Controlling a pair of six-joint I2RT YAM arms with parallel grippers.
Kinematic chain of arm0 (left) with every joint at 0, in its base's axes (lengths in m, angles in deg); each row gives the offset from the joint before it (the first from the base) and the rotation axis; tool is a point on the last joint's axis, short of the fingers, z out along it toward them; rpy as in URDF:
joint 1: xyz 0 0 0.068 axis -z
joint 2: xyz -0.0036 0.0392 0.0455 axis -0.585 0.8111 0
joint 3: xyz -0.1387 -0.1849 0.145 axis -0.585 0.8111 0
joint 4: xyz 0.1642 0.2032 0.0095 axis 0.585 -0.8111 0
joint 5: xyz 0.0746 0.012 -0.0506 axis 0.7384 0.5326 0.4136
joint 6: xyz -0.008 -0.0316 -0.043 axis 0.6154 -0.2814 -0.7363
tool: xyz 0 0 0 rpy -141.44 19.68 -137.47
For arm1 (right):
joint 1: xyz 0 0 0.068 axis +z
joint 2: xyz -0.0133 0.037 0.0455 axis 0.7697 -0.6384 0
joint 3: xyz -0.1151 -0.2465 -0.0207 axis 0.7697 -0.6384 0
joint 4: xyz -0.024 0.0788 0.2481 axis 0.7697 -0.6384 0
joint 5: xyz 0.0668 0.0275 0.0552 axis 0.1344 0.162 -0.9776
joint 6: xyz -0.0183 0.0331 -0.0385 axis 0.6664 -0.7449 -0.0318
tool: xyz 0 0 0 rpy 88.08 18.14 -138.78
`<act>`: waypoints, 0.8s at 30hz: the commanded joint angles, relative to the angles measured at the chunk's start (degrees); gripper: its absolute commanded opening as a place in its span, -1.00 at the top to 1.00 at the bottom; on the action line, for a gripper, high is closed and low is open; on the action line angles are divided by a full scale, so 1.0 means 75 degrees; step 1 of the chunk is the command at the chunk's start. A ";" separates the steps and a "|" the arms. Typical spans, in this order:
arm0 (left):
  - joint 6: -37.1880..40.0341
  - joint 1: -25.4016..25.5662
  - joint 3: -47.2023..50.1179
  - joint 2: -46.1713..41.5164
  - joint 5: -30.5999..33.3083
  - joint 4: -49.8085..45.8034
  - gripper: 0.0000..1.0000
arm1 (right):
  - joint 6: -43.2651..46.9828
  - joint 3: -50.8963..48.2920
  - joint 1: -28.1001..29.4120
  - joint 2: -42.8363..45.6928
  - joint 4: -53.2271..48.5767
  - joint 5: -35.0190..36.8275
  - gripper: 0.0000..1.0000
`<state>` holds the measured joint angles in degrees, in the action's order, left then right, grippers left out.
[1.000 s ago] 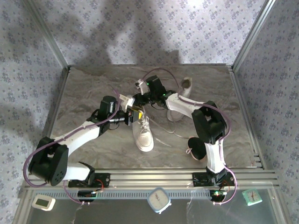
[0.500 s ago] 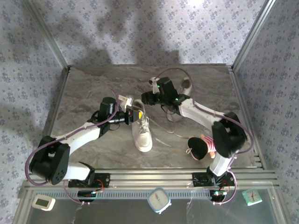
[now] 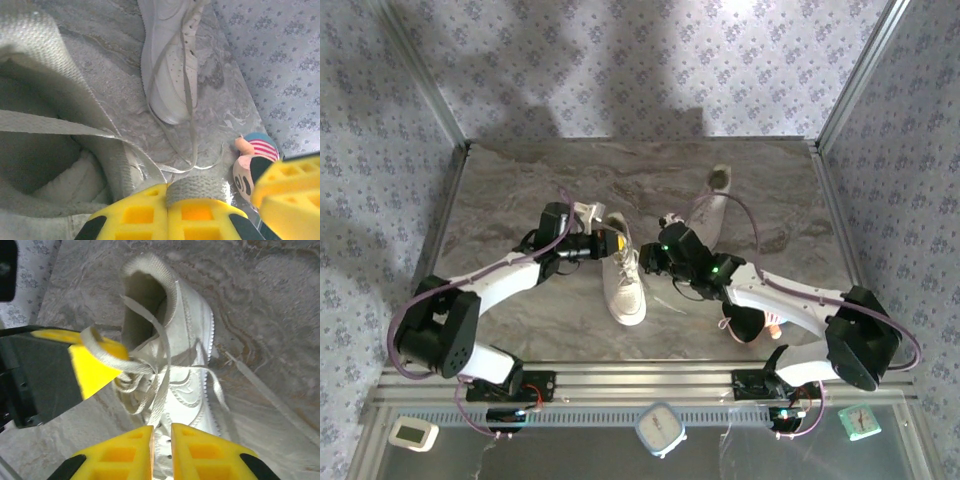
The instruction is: Tie the shoes
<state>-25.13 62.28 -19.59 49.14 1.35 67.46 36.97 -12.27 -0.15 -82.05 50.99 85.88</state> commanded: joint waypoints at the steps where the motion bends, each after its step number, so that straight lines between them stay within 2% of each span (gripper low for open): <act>1: -0.0390 -0.0049 -0.0246 0.0133 -0.0187 0.0039 1.00 | -0.0538 0.0275 0.0157 -0.0317 0.0121 0.0218 0.65; 9: -0.0581 -0.0214 -0.0247 0.0134 -0.0328 0.0040 1.00 | -0.0501 0.0857 0.0312 -0.1029 0.0140 -0.0080 0.62; 24: -0.0529 -0.0249 -0.0236 0.0150 -0.0421 0.0053 1.00 | -0.0521 0.1274 0.0364 -0.1612 -0.0126 -0.0158 0.48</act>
<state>-28.92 60.75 -19.96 50.06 -0.59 67.46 34.04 -4.49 2.34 -93.20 51.71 84.50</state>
